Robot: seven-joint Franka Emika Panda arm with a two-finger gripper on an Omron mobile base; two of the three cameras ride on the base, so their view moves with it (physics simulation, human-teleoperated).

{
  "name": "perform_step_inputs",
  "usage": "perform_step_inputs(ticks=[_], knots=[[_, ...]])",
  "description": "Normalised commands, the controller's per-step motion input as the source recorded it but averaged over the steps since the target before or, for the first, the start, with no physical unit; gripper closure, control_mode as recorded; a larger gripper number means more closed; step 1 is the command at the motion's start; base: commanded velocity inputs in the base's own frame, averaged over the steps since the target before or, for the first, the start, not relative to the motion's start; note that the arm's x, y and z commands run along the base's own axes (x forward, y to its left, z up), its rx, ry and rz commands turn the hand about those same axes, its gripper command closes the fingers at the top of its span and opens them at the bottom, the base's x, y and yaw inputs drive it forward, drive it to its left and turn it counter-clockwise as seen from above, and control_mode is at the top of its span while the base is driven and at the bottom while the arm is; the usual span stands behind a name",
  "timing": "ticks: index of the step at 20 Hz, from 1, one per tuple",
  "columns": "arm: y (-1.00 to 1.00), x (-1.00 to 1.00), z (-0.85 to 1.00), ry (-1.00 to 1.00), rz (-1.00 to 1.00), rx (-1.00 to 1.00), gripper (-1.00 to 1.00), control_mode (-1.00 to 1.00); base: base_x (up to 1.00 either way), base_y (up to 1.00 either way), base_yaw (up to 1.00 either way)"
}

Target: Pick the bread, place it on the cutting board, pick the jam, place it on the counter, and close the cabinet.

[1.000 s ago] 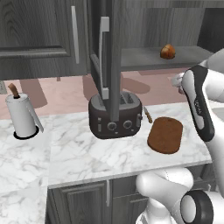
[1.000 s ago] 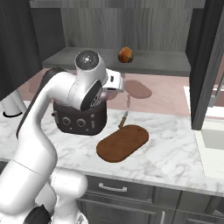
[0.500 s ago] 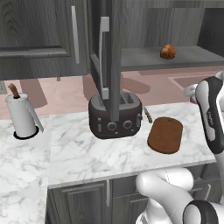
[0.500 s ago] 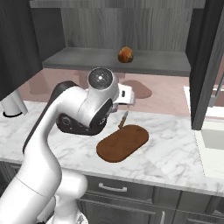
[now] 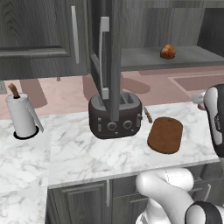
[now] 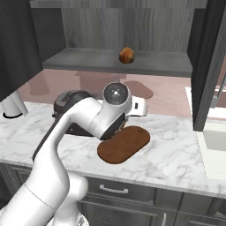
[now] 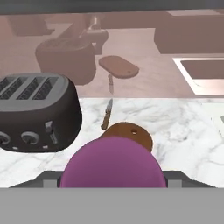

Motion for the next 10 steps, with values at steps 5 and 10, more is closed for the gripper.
perform_step_inputs(ticks=[5, 10], knots=[[-0.48, 0.00, -0.18, 0.00, 0.00, 0.00, 1.00, -1.00, 0.00, 0.00, 0.00], [-0.47, 0.00, -0.20, 0.01, 0.00, 0.00, 1.00, -1.00, 0.00, 0.00, 0.00]])
